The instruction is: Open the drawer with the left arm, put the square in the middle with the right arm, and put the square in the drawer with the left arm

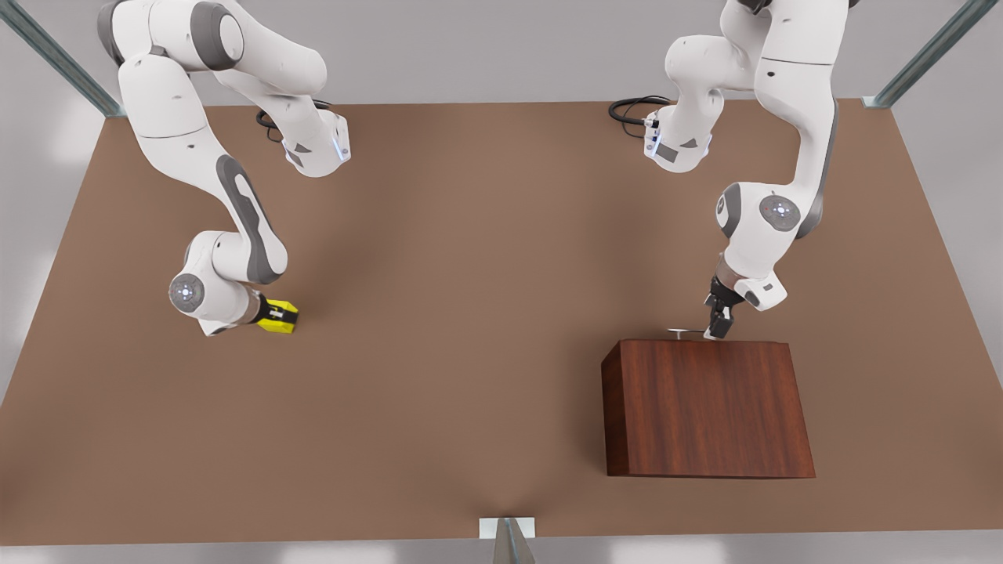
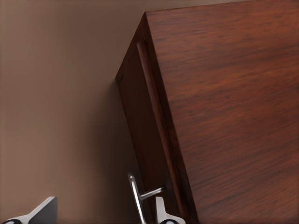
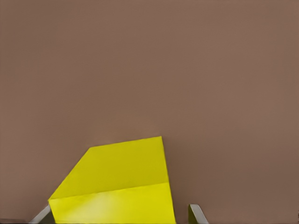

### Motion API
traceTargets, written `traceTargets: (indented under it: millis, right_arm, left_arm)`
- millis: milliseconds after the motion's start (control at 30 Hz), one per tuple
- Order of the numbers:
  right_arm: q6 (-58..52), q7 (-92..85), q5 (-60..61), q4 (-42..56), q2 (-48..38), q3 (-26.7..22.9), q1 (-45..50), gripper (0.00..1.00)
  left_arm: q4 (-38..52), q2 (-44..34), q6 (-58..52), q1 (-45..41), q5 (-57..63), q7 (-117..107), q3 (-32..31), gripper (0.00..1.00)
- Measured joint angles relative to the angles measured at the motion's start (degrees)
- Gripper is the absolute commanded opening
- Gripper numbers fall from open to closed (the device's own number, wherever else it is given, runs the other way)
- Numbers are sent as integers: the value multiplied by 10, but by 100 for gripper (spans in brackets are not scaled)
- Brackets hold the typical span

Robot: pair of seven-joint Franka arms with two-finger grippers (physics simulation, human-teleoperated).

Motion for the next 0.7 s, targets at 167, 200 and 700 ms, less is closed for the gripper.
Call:
traceTargets:
  millis: [167, 200, 700]
  right_arm:
    - [31, -22, -5, 1, 12, 0, 0, 100]
    - [37, -32, -6, 0, 15, 0, 1, 100]
    - [55, -37, -7, -24, 4, 0, 6, 71]
  left_arm:
    - [0, 2, -2, -17, -1, -4, -1, 100]
    - [0, 2, -2, -17, -1, -14, 0, 100]
    - [-2, -15, -61, -17, -1, -50, 0, 100]
